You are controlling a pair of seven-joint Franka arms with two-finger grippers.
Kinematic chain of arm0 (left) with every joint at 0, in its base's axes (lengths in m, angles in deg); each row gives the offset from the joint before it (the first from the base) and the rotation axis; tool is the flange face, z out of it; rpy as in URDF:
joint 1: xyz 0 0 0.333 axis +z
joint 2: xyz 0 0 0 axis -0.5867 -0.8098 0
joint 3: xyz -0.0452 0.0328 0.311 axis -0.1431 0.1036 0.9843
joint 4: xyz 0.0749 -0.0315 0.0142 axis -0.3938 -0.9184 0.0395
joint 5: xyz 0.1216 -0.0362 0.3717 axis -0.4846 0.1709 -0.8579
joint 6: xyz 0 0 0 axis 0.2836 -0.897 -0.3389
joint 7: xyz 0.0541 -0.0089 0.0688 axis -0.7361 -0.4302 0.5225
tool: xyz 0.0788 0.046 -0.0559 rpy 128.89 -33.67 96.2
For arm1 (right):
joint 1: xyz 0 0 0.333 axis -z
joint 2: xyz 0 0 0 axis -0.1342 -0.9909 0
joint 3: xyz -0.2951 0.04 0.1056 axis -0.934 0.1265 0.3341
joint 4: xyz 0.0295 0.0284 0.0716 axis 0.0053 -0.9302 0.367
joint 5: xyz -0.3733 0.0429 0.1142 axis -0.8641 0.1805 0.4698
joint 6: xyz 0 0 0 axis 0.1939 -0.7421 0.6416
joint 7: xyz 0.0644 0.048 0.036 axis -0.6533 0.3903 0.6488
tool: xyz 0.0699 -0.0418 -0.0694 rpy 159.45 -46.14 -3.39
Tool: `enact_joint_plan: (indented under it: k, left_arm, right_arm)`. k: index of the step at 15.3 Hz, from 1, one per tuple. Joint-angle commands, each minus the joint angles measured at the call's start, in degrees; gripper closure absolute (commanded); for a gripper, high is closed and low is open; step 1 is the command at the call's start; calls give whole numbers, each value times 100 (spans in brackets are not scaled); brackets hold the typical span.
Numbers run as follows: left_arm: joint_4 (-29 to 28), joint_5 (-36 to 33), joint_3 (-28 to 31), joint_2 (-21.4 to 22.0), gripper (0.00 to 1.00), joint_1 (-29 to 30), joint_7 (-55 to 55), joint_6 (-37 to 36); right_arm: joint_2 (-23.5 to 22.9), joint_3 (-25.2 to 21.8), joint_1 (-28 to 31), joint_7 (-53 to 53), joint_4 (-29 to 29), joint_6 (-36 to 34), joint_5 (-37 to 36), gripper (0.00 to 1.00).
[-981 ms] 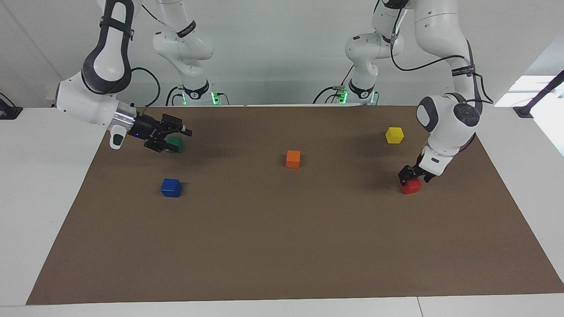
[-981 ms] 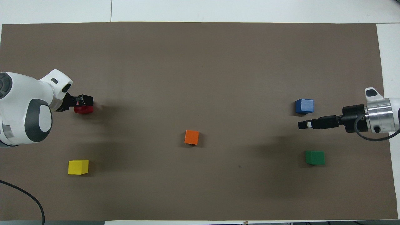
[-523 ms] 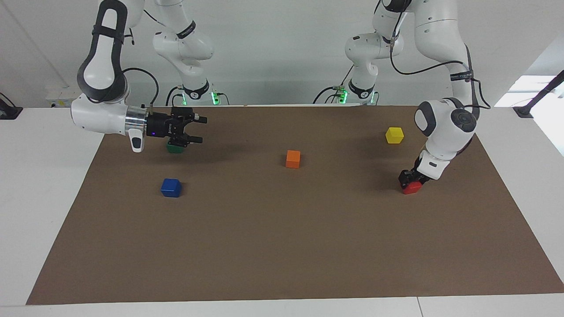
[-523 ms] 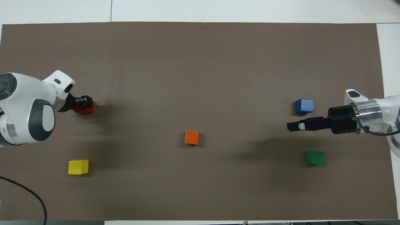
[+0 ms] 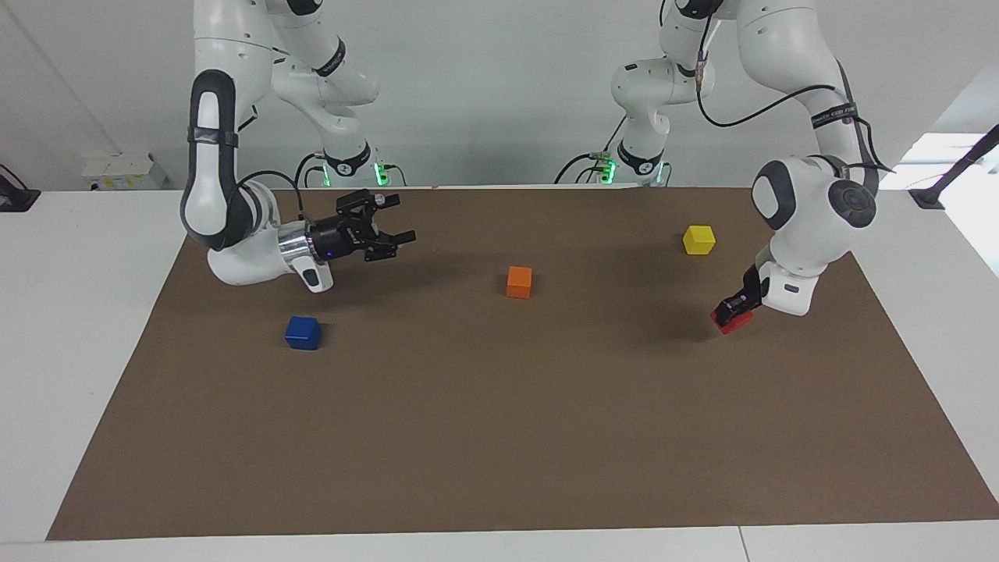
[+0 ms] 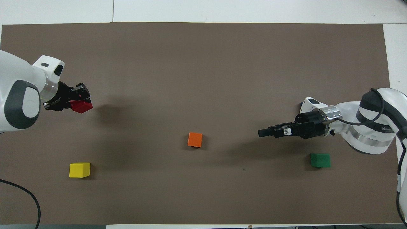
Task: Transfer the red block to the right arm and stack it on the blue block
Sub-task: 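Lift the red cube with the left gripper while the right gripper approaches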
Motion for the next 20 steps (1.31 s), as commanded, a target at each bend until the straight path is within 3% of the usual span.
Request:
enact_joint_plan:
  k: [1,5,8,12,16,20]
  left_arm:
    - [561,576,41,209,100,-247,914,-1034]
    - [545,1728,-63,841,100,-406,3558,-1712]
    - [484,2535,-108,1263,100,-582,4527,-1836]
    - [387,3485,-117,1686,100,-1064,5949,-1776]
    - [107,3812,-117,1782,100,-1845,7375,-890]
    - [-580,3900,-117,1985,100,-2970,8051,815]
  right_arm:
    - [-136,-1,-206,80,30,-647,617,0]
    - [-444,8,-365,212,-14,-1387,961,0]
    - [-637,78,-618,212,-181,-1791,1505,0]
    - [-673,78,-1023,142,-427,-1696,2602,0]
    - [-796,78,-1402,62,-427,-1556,3273,0]
    - [-813,78,-1612,-25,-383,-1082,3545,0]
